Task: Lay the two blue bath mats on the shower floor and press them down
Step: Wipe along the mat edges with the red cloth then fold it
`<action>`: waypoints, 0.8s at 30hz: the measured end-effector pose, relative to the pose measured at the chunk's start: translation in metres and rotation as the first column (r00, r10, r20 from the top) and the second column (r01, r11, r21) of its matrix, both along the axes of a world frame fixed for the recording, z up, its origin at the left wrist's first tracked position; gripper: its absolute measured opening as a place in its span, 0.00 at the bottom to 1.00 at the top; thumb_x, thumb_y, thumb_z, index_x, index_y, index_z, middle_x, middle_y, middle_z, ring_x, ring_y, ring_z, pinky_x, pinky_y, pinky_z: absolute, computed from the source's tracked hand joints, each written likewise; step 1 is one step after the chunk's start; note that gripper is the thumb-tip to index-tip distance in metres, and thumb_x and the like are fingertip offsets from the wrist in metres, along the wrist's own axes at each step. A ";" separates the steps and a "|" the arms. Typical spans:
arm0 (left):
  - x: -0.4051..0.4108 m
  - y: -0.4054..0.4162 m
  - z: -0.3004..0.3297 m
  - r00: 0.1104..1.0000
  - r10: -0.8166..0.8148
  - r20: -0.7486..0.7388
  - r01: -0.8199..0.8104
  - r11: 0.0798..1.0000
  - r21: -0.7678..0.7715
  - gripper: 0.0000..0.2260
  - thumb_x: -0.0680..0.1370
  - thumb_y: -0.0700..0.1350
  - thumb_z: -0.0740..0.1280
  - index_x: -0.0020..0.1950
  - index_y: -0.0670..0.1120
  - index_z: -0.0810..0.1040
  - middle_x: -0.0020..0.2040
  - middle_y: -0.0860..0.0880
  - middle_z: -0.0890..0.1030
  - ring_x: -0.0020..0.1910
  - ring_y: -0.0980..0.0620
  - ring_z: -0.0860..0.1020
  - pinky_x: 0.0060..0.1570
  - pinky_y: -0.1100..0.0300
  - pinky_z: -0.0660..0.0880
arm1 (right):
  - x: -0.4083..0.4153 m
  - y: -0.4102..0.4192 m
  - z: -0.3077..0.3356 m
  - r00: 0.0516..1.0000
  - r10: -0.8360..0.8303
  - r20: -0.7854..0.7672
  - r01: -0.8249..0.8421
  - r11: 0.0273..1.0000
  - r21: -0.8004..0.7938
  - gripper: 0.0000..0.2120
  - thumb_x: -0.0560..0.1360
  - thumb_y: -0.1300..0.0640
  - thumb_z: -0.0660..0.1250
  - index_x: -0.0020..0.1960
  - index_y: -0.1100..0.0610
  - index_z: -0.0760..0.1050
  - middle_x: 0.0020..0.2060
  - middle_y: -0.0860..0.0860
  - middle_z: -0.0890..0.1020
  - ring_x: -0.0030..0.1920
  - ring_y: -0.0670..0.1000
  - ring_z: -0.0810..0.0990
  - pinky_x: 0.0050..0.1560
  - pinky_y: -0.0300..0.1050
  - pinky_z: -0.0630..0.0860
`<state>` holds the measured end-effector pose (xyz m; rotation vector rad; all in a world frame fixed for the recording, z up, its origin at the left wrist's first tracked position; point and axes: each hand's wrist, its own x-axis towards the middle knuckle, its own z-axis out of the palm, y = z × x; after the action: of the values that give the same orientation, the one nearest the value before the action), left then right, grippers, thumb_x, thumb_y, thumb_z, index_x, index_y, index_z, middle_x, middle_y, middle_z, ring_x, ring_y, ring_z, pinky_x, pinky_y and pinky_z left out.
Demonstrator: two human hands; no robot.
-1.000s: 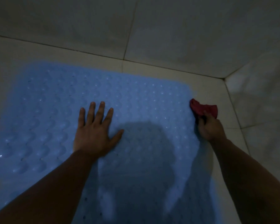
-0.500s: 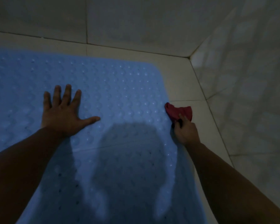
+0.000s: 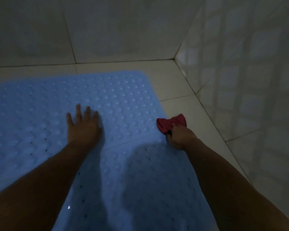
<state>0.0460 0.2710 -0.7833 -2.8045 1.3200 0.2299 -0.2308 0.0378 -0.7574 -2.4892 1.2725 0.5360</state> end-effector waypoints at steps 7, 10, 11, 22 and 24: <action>-0.176 0.063 -0.041 0.925 -0.380 -0.019 0.358 0.887 -0.290 0.29 0.75 0.60 0.62 0.73 0.48 0.76 0.80 0.41 0.64 0.80 0.33 0.56 0.71 0.26 0.59 | -0.019 -0.001 -0.002 0.996 0.071 -0.058 -0.068 0.996 0.056 0.33 0.79 0.50 0.57 0.81 0.52 0.53 0.80 0.56 0.58 0.78 0.60 0.59 0.73 0.62 0.64; -0.205 0.078 -0.052 0.925 -0.376 -0.048 0.349 0.894 -0.280 0.33 0.76 0.65 0.64 0.76 0.48 0.72 0.81 0.43 0.61 0.80 0.35 0.57 0.72 0.27 0.58 | -0.031 0.001 -0.007 0.996 0.060 -0.073 -0.058 0.998 0.040 0.31 0.81 0.53 0.58 0.82 0.53 0.52 0.81 0.55 0.53 0.81 0.59 0.52 0.77 0.60 0.59; -0.208 0.080 -0.054 0.926 -0.375 -0.034 0.352 0.893 -0.280 0.35 0.76 0.66 0.64 0.77 0.48 0.70 0.82 0.44 0.60 0.81 0.35 0.56 0.72 0.28 0.58 | -0.034 0.002 -0.008 0.997 0.048 -0.057 -0.046 0.998 0.038 0.31 0.80 0.54 0.58 0.81 0.54 0.54 0.81 0.55 0.53 0.81 0.59 0.52 0.77 0.58 0.59; -0.208 0.082 -0.051 0.930 -0.369 -0.008 0.350 0.890 -0.292 0.35 0.78 0.66 0.62 0.80 0.49 0.65 0.83 0.45 0.57 0.82 0.38 0.53 0.75 0.31 0.55 | -0.100 0.034 -0.003 0.993 -0.087 0.085 0.088 0.996 -0.003 0.26 0.81 0.56 0.59 0.78 0.58 0.63 0.80 0.55 0.60 0.80 0.56 0.55 0.76 0.53 0.62; -0.206 0.082 -0.051 0.929 -0.371 0.012 0.356 0.881 -0.312 0.35 0.78 0.66 0.62 0.80 0.48 0.66 0.83 0.44 0.58 0.82 0.38 0.54 0.75 0.32 0.55 | -0.129 0.045 -0.001 0.988 -0.140 0.068 0.139 0.990 0.013 0.26 0.81 0.56 0.59 0.78 0.57 0.63 0.80 0.54 0.59 0.80 0.56 0.56 0.77 0.52 0.62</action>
<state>-0.1599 0.3526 -0.8344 -2.7136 2.0209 0.0816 -0.3593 0.0827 -0.7586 -2.3679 1.4015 0.4166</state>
